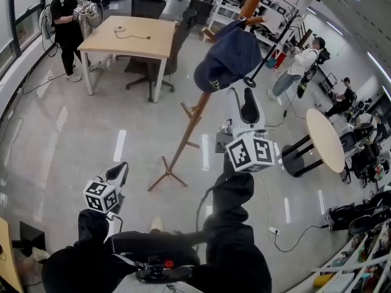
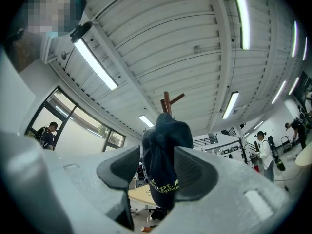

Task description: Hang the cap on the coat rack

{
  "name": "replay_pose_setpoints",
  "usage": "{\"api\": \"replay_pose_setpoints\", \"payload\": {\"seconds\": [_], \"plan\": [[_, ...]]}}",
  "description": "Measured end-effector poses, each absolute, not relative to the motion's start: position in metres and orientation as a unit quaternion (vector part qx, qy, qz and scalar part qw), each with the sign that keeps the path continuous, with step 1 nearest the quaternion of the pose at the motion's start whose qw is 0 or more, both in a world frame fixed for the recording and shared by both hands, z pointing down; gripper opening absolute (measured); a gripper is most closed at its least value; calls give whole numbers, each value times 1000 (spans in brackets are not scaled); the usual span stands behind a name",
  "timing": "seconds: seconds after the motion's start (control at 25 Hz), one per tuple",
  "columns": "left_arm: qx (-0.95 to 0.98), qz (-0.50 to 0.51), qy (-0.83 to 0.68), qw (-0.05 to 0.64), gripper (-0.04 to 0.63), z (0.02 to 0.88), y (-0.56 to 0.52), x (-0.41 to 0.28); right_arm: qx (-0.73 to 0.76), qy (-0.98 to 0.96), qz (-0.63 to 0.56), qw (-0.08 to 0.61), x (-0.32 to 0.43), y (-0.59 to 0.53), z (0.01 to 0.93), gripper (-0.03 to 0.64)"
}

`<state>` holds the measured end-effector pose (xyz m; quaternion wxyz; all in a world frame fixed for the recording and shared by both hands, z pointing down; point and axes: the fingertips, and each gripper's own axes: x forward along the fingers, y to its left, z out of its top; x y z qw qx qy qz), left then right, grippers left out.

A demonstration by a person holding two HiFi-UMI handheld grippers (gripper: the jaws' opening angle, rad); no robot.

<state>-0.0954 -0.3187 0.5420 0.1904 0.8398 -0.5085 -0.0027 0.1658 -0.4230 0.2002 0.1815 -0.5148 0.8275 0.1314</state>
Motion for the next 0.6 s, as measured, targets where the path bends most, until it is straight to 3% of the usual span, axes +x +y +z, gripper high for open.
{"api": "replay_pose_setpoints", "payload": {"seconds": [0.6], "plan": [[855,0,-484,188,3,543,-278,-92,-533,824,111,154,165,-364,240,212]]}}
